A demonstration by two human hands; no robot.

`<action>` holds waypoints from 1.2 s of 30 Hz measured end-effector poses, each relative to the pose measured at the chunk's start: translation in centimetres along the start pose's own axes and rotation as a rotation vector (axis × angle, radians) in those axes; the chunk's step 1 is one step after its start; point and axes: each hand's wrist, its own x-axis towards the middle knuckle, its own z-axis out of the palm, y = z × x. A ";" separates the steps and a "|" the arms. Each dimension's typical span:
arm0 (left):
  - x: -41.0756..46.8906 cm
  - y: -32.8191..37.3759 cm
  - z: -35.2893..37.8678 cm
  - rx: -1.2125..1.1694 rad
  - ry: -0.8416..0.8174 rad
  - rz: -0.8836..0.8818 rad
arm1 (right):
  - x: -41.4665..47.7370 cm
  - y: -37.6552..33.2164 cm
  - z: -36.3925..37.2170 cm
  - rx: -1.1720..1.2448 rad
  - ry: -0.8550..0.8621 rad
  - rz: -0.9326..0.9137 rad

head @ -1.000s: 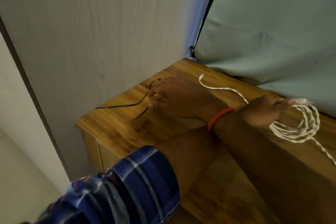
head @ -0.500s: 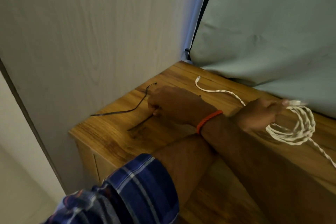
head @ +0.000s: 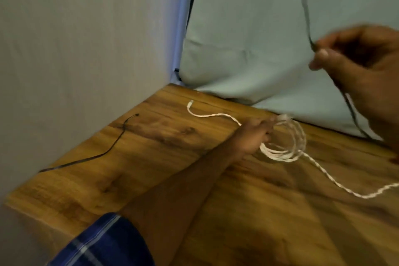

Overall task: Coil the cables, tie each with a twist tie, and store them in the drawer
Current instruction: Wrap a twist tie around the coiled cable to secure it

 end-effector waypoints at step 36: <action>-0.6 1.7 1.2 -0.315 0.481 -0.019 | -9.6 7.2 3.6 -0.017 -0.098 0.622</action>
